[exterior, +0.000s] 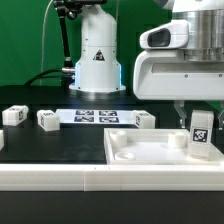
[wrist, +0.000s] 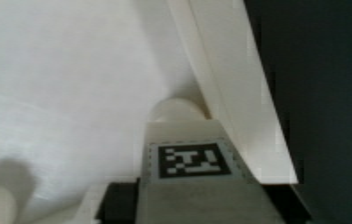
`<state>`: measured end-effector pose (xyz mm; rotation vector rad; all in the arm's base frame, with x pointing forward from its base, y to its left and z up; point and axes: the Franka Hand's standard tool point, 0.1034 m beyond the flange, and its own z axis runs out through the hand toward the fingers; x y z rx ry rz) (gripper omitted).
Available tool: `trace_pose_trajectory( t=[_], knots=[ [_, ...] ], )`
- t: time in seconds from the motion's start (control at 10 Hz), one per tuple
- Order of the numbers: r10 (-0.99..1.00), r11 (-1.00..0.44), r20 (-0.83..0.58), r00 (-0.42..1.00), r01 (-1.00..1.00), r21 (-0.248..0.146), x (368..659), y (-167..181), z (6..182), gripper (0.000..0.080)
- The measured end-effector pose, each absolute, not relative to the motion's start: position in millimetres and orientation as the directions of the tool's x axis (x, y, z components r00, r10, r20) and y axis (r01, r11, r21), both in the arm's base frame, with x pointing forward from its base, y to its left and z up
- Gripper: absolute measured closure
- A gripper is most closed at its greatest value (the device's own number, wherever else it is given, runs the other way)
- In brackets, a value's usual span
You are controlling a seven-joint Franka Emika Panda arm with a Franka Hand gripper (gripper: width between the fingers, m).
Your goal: Assemble one leg
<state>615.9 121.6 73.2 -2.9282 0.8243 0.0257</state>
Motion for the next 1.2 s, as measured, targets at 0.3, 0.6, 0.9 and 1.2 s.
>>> trace_pose_trajectory(
  t=[0.3,0.6,0.9,1.2],
  knots=[
    [-0.746,-0.657,-0.058,0.663,-0.748,-0.099,618.1,122.3,72.7,0.0506],
    [-0.882,-0.458,-0.081,0.463,-0.885,-0.081,617.4,125.4,72.4,0.0506],
    [-0.902,-0.414,-0.094,0.42,-0.907,-0.081,617.5,125.7,72.5,0.0506],
    [-0.82,-0.56,-0.079,0.567,-0.823,-0.096,619.3,122.4,73.8,0.0203]
  ],
)
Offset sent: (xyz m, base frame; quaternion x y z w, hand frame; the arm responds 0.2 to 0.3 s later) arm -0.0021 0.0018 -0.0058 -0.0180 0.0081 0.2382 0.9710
